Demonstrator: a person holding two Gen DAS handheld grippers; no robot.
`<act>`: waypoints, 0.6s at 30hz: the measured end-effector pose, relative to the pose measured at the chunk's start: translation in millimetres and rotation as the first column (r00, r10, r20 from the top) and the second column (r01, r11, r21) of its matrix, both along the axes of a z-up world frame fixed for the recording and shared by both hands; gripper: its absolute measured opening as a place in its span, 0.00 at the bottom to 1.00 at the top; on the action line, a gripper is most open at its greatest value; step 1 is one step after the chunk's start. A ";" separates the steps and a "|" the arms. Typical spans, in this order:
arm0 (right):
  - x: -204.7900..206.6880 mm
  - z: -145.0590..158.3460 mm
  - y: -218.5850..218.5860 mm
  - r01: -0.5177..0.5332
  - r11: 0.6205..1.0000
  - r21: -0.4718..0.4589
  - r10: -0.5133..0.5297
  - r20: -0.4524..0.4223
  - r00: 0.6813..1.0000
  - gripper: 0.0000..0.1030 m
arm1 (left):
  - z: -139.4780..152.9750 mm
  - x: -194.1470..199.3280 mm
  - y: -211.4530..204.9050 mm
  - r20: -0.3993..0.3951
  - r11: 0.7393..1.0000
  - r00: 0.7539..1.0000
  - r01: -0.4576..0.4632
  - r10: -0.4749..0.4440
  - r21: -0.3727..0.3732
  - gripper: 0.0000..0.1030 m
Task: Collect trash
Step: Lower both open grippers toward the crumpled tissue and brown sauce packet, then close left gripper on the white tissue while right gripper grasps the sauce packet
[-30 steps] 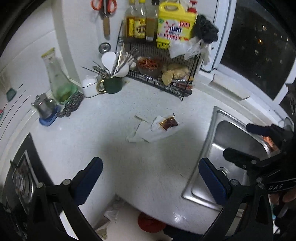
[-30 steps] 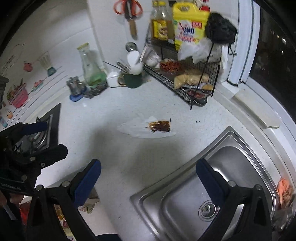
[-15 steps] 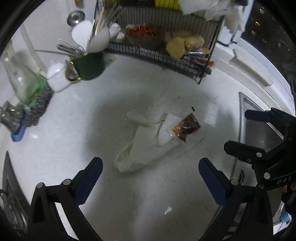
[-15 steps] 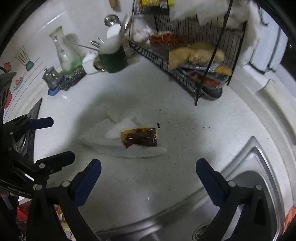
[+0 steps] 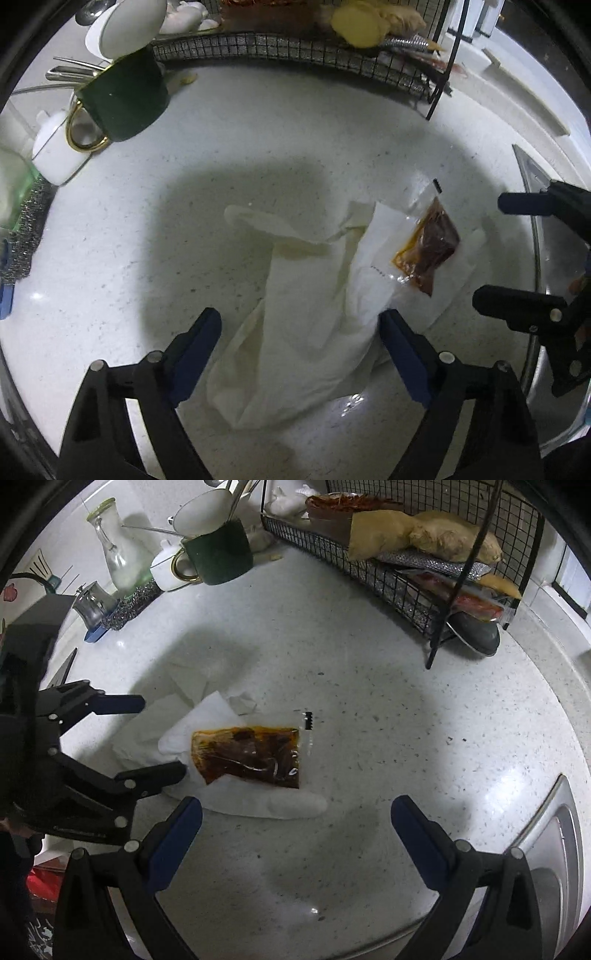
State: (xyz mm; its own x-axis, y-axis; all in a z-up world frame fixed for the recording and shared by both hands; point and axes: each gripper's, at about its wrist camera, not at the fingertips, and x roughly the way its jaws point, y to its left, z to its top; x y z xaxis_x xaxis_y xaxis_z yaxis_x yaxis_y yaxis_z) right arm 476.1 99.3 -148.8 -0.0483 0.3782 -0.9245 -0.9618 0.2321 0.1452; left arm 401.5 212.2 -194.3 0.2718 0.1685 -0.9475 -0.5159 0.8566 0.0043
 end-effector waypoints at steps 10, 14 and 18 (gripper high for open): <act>8.9 4.5 -2.7 -0.009 1.000 0.000 0.009 -0.008 1.000 0.99 | 10.8 -1.3 -17.5 0.035 0.998 0.999 0.022 -0.020 -0.062 0.07; -4.3 2.9 10.3 -0.060 0.998 -0.002 0.060 -0.016 0.998 0.99 | 11.7 -15.4 -32.3 0.023 0.997 1.000 0.010 -0.009 -0.079 0.05; -18.2 -2.7 18.5 -0.131 0.991 -0.034 0.132 0.014 0.991 0.99 | 10.6 -25.3 -34.6 0.030 0.993 0.999 -0.021 0.024 -0.116 0.05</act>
